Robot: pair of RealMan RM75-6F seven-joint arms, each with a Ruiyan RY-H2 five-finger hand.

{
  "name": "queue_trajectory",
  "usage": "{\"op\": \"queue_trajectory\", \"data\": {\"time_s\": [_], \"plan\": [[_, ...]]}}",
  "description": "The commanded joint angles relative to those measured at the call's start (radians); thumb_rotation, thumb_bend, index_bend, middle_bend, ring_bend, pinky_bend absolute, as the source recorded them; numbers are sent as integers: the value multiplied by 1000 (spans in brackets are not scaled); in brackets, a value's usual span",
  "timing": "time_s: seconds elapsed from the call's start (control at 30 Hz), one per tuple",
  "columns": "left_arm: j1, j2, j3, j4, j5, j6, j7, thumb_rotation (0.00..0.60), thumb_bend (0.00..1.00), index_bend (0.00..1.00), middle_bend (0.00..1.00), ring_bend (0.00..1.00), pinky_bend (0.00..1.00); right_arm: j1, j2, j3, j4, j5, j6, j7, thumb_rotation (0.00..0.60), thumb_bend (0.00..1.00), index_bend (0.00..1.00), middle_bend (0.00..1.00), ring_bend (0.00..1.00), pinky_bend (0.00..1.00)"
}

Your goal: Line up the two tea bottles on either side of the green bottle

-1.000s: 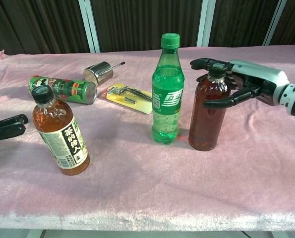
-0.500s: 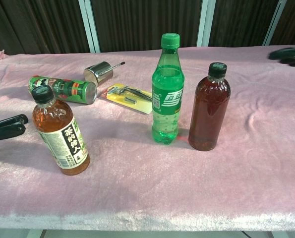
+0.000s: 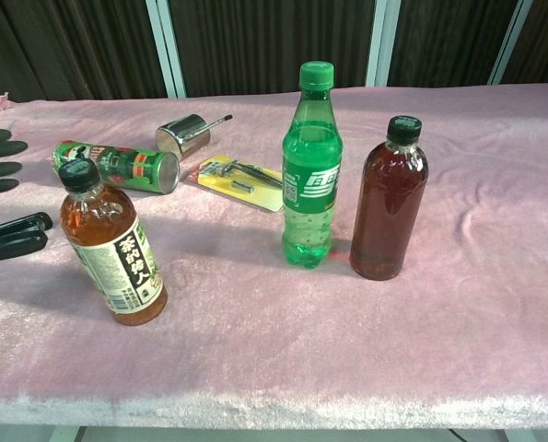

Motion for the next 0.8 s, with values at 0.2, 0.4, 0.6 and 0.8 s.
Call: {"op": "queue_trajectory", "data": {"time_s": [0.2,0.4,0.6,0.8], "plan": [[-59,-87,14,25,-50,-130,8,600,295,0,0,0,3,-14,10,8,-2,-18,9,16,600,174,0,0,0,120],[-89,-126,-5,21,-87,-180,20,600,291,0,0,0,35,-17,15,13,-4,-23,-5,24,600,173,0,0,0,120],[-131,-123,4,-12,-83,-224,-9,600,292,0,0,0,48,-25,21,20,-3,-22,-4,35,600,176,0,0,0,120],[-157,-143,-5,-31,-101,-257,12,600,291,0,7,0,70,-27,24,20,-2,-32,-14,36,600,175,0,0,0,120]]}}
